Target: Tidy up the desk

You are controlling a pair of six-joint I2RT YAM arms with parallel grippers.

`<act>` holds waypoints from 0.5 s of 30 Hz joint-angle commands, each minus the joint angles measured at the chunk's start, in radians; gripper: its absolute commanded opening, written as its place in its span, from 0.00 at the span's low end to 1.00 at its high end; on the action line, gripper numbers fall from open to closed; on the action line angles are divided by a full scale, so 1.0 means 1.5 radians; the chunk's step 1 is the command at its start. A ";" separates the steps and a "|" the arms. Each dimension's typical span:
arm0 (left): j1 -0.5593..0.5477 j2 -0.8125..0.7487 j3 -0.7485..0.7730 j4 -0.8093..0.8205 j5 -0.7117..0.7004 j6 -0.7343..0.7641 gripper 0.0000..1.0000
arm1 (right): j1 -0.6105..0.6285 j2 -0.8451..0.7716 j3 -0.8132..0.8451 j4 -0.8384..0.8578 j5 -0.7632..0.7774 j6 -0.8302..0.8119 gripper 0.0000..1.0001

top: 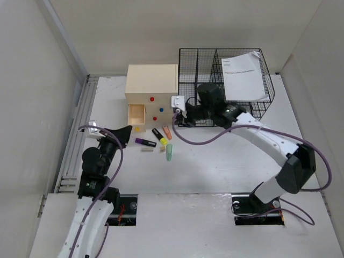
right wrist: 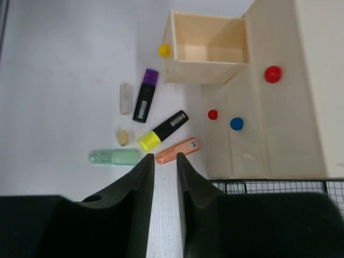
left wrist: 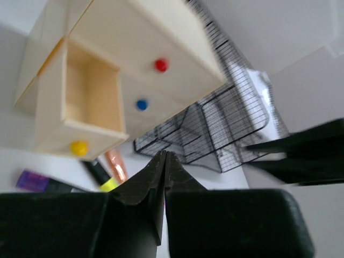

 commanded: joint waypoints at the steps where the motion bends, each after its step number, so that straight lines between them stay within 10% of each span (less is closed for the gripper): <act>1: -0.003 -0.028 0.136 -0.104 0.010 0.081 0.00 | 0.046 0.061 -0.004 -0.035 0.086 -0.096 0.31; 6: -0.003 0.015 0.310 -0.199 -0.017 0.323 0.58 | 0.114 0.188 0.049 -0.059 0.169 -0.109 0.45; 15: -0.016 -0.036 0.230 -0.142 -0.023 0.352 0.71 | 0.141 0.282 0.089 -0.080 0.199 -0.103 0.47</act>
